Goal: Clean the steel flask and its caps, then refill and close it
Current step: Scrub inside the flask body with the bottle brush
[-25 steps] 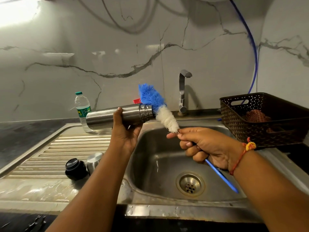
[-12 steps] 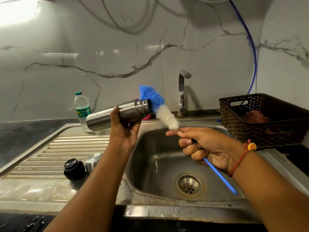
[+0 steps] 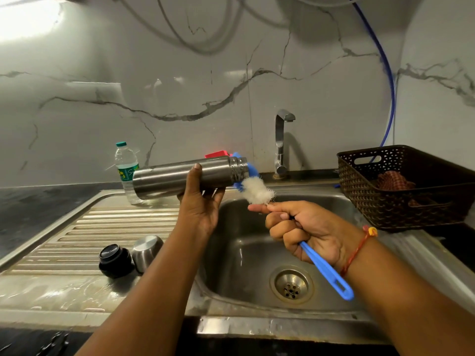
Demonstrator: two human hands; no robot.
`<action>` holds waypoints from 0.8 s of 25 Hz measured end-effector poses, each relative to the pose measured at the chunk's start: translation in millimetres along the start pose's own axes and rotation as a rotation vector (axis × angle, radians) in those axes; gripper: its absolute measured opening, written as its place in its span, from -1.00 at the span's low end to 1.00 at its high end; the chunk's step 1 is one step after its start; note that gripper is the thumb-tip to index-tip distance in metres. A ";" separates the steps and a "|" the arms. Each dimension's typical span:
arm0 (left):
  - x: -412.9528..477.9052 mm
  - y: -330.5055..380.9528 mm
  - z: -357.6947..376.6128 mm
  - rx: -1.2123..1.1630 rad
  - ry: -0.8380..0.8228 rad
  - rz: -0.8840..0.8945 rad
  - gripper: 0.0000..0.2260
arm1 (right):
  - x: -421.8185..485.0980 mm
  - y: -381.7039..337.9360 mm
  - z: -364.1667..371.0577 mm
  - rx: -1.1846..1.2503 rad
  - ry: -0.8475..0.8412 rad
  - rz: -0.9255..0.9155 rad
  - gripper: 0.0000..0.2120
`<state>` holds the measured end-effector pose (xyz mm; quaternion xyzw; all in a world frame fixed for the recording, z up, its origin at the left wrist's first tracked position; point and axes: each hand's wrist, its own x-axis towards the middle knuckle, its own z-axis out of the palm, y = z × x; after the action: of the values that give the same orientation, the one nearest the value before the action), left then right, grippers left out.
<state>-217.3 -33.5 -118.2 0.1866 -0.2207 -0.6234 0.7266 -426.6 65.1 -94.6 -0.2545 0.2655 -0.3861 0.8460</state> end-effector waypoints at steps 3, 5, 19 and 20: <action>8.5 9.2 -3.6 -0.056 0.025 0.073 -0.21 | -1.2 -0.4 0.6 0.082 -0.104 0.055 -0.62; 3.5 2.9 -1.6 0.034 0.038 0.098 -0.27 | 3.4 2.3 4.1 0.128 -0.103 0.055 -0.61; 0.3 9.1 6.7 0.089 0.035 -0.073 -0.50 | 19.8 0.4 -9.2 -0.414 0.395 -0.342 -0.74; 2.9 13.1 3.6 0.084 0.058 -0.082 -0.50 | 21.2 1.2 -10.6 -0.508 0.452 -0.371 -0.75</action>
<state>-208.2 -34.3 -107.8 0.2439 -0.2179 -0.6372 0.6979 -421.0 46.7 -108.4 -0.4079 0.4820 -0.5008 0.5920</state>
